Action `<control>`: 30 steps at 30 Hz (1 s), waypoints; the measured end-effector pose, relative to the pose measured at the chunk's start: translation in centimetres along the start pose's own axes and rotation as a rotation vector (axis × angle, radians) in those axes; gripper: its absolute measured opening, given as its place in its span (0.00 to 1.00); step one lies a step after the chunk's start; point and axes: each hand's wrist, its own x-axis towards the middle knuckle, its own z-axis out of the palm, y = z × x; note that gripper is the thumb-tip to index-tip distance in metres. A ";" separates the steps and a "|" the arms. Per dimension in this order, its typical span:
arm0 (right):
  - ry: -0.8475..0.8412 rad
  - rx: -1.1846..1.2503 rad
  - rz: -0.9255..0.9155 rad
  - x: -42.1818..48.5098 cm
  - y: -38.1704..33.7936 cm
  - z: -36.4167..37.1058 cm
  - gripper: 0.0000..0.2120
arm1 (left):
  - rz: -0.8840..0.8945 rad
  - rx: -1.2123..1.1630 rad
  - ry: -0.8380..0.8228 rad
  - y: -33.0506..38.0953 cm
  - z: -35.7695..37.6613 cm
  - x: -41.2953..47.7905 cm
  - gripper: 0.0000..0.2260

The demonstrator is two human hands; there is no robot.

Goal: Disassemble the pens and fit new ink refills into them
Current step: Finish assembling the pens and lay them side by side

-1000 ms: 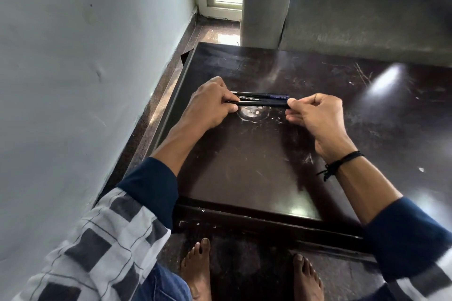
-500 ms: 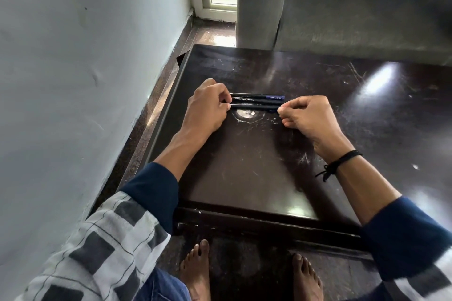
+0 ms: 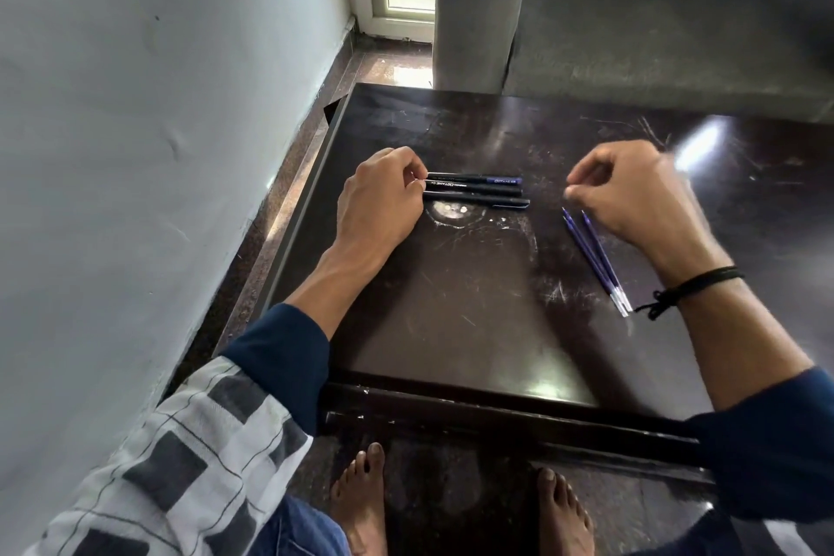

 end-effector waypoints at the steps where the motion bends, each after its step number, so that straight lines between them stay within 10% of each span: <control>1: -0.021 -0.075 0.032 0.0 0.7 -0.6 0.06 | 0.004 -0.014 -0.003 0.2 0.0 0.0 0.03; 7: -0.359 -0.308 0.175 -0.4 1.6 -0.8 0.18 | 0.012 -0.076 -0.001 0.5 -0.2 0.1 0.04; 15: -0.495 -0.166 0.156 -2.1 -1.1 1.3 0.08 | -0.059 -0.239 0.098 -0.1 -1.7 1.4 0.07; 30: -0.388 0.098 -0.142 -7.0 -12.7 11.3 0.04 | -0.093 -0.339 0.144 -0.5 -3.4 2.1 0.05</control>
